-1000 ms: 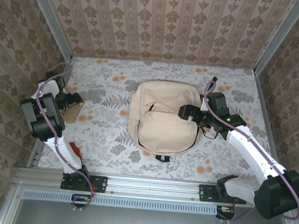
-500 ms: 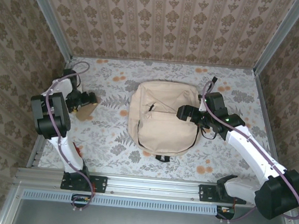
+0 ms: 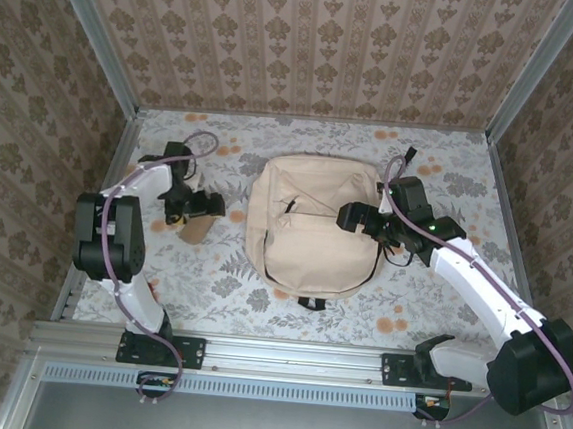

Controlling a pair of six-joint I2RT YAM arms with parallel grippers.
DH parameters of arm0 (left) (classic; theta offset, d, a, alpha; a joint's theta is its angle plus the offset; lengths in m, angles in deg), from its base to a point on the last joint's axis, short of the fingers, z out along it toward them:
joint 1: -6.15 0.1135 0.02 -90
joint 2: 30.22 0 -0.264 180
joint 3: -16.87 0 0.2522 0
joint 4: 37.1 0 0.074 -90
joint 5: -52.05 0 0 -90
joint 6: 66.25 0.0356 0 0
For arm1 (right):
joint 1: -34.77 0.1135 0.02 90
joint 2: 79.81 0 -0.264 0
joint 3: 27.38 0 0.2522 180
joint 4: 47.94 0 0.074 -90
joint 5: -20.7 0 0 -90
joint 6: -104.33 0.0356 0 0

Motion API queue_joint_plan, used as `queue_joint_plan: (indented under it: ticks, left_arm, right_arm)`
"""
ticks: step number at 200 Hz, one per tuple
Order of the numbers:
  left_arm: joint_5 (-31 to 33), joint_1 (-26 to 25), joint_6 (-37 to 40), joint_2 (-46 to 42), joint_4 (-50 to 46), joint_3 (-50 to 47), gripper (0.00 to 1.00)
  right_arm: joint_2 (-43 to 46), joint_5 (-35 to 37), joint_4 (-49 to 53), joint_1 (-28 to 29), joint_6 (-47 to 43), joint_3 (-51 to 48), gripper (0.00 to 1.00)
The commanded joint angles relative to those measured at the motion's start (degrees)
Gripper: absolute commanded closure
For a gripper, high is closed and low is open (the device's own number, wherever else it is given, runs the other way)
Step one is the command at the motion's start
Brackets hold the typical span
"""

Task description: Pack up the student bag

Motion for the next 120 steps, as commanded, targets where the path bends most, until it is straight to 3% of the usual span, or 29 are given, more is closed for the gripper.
queue_joint_plan:
  ticks: [1, 55, 120]
  left_arm:
    - [1.4, -3.0, 0.5, -1.0, -1.4, -0.6, 0.00]
    - [9.9, -5.3, 1.1, 3.8, -3.6, 4.0, 0.02]
    - [8.3, -5.3, -3.7, 8.5, -2.0, 6.2, 0.19]
  right_arm:
    - [-0.2, 0.4, 0.2, 0.5, 0.2, 1.4, 0.00]
    - [0.0, 0.3, 0.3, 0.5, 0.2, 0.8, 0.00]
    - [0.1, 0.4, 0.4, 0.6, 0.4, 0.7, 0.01]
